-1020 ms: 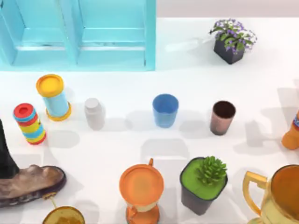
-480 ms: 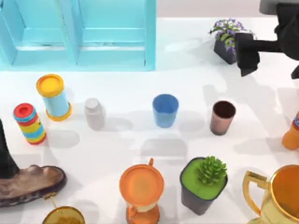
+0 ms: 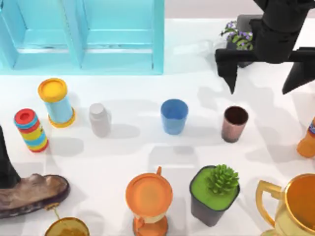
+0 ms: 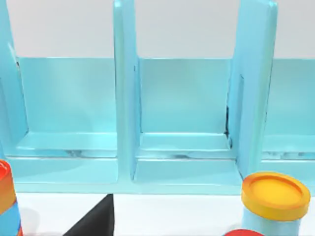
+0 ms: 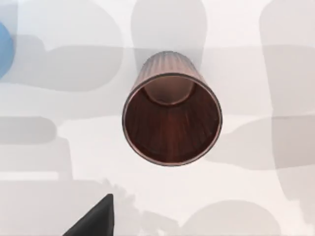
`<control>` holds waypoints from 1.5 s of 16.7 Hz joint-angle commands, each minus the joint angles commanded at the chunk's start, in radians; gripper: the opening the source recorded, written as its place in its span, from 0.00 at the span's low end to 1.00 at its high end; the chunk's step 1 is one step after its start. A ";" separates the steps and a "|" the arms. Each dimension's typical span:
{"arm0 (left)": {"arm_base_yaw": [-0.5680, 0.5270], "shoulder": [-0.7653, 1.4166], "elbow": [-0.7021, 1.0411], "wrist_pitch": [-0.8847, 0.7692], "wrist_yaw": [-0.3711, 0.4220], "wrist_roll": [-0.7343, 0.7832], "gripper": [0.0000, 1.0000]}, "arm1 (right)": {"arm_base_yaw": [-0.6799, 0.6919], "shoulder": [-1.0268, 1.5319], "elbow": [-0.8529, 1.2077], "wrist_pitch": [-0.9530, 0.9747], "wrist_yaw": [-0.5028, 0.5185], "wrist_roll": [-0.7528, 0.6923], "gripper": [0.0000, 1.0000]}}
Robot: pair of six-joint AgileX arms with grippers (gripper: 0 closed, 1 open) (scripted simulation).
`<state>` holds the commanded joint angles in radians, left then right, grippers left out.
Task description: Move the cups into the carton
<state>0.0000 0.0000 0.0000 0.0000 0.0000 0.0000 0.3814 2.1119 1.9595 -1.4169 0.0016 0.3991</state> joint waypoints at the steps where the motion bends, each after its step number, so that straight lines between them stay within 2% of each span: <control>1: 0.000 0.000 0.000 0.000 0.000 0.000 1.00 | 0.001 0.004 0.004 -0.003 0.000 0.001 1.00; 7: 0.000 0.000 0.000 0.000 0.000 0.000 1.00 | -0.003 0.004 -0.014 0.015 0.000 -0.001 1.00; 15: 0.000 0.000 0.000 0.000 0.000 0.000 1.00 | 0.002 0.040 -0.299 0.342 0.001 0.004 1.00; 21: 0.000 0.000 0.000 0.000 0.000 0.000 1.00 | 0.003 0.046 -0.329 0.373 0.001 0.005 1.00; 25: 0.000 0.000 0.000 0.000 0.000 0.000 1.00 | 0.003 0.046 -0.329 0.373 0.001 0.005 0.70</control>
<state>0.0000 0.0000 0.0000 0.0000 0.0000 0.0000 0.3849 2.1581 1.6304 -1.0443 0.0021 0.4037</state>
